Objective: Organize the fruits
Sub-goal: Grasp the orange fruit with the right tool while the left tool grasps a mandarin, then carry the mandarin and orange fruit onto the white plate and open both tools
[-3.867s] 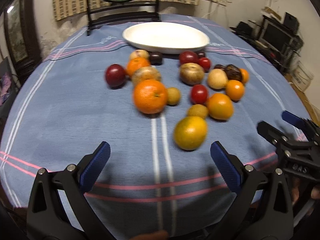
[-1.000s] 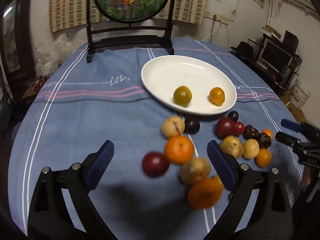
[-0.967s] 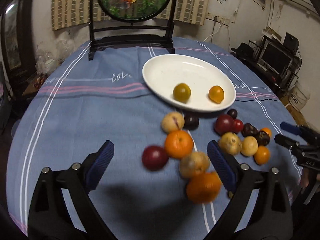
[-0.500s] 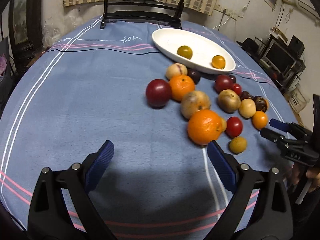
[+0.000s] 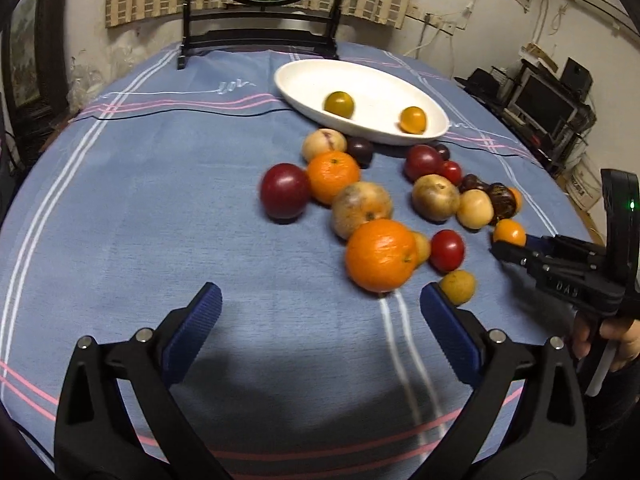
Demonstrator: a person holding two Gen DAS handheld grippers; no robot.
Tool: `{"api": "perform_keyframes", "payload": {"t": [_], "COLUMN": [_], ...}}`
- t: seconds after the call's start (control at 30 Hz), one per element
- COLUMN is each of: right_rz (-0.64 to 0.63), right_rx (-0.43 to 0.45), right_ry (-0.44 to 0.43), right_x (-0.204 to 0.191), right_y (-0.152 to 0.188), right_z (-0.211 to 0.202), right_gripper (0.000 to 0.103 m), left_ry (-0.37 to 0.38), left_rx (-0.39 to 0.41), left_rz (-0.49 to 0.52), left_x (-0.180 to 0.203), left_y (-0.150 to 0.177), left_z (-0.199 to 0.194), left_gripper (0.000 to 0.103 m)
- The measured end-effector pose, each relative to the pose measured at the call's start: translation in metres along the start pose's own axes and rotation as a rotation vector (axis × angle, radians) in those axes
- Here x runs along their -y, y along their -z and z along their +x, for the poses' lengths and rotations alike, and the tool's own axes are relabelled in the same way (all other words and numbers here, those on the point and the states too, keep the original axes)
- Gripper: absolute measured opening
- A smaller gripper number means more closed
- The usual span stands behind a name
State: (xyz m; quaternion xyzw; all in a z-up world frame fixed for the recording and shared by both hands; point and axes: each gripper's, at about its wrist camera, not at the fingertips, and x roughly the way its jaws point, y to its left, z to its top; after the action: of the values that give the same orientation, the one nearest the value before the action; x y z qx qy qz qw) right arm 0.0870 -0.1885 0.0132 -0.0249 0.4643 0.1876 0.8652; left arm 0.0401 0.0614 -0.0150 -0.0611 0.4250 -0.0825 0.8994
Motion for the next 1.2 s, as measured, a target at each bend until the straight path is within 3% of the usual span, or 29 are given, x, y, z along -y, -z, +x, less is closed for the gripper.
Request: {"api": "perform_keyframes", "payload": {"t": [0.23,0.33,0.37,0.43,0.7,0.87,1.03,1.2], "right_rz": [0.002,-0.003,-0.002,0.001,-0.002,-0.011,-0.027,-0.062], "right_rx": [0.018,0.025,0.025,0.024,0.044,0.1,0.232,0.311], "right_ry": [-0.036,-0.05,-0.052,-0.054,-0.066,-0.1,-0.149,-0.089], "right_x": [0.003,0.001,0.002,0.002,0.001,0.0,-0.002,-0.003], "right_y": [0.01,0.013,0.014,0.015,0.015,0.007,-0.026,-0.075], "right_z": [-0.014,-0.017,-0.017,-0.017,-0.024,-0.042,-0.076,-0.076], "right_gripper": [0.035,0.035,0.035,0.035,0.035,0.035,0.035,0.035], "left_ry": [-0.005,-0.003,-0.002,-0.006,0.0,0.045,0.045,0.005], "left_rx": [-0.054,-0.075,-0.069,-0.078,-0.072,0.009,0.092,0.167], "left_rz": [0.06,0.063,0.071,0.087,0.098,0.118,0.144,0.167], "left_x": [0.025,0.03,0.032,0.036,0.035,0.037,0.041,0.043], "left_y": [-0.002,-0.007,-0.008,-0.011,-0.012,-0.023,-0.057,-0.108], "left_z": [0.028,0.039,0.04,0.044,0.029,-0.005,-0.025,-0.02], "left_gripper": [0.097,0.072,0.057,0.047,0.045,0.045,0.045,0.046]}}
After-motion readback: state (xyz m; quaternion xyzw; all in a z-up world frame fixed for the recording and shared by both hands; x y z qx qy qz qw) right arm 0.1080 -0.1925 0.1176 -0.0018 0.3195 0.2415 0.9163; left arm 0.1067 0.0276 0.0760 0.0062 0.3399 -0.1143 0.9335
